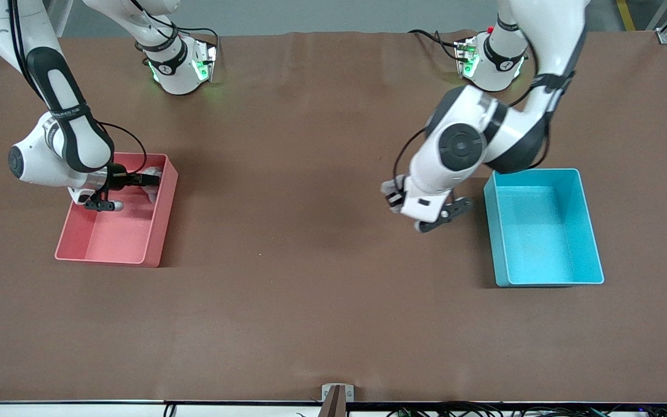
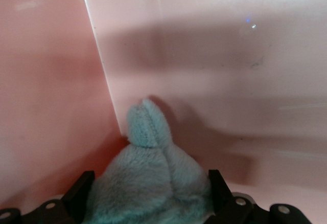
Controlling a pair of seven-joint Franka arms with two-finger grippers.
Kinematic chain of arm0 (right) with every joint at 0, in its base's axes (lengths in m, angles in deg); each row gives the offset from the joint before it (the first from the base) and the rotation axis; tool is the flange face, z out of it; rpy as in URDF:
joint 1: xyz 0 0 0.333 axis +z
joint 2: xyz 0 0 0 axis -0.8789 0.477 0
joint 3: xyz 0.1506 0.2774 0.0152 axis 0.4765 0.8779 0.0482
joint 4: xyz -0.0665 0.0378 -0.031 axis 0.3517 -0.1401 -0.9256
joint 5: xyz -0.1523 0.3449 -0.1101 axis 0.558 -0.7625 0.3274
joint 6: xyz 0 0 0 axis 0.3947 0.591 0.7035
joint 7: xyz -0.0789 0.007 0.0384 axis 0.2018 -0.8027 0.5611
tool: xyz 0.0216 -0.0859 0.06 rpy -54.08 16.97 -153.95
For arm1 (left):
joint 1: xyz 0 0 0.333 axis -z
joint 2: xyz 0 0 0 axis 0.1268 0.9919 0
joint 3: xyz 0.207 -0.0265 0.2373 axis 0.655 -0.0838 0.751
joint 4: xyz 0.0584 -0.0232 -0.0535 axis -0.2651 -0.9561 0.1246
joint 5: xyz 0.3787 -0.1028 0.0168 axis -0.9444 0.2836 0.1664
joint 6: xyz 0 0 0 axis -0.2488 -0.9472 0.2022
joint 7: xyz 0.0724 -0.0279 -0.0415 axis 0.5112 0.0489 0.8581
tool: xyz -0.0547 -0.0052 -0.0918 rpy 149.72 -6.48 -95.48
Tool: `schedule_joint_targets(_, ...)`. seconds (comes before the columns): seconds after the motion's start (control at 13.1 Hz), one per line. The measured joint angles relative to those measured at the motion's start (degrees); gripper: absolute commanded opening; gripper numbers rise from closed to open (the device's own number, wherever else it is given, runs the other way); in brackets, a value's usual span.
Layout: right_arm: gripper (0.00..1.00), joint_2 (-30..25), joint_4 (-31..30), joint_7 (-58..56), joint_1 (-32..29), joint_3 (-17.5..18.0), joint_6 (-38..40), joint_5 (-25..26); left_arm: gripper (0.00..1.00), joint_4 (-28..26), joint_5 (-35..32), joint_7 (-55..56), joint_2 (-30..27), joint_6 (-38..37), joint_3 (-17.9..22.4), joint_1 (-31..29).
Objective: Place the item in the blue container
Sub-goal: 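Carry the grey plush into the blue box with the left gripper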
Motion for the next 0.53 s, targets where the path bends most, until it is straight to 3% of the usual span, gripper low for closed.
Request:
schedule_joint_targets(0.3,0.34,0.0,0.0,-0.1,-0.5,0.0,0.0,0.0,0.12,-10.8,-2.6,-19.4,-8.7,-0.8,0.1,-11.0)
schedule_joint_targets(0.53,0.04,0.0,0.2,-0.1,-0.7,0.0,0.0,0.0,0.13,-14.8,-6.6,-33.4,-9.7,-0.7,0.2,-19.6)
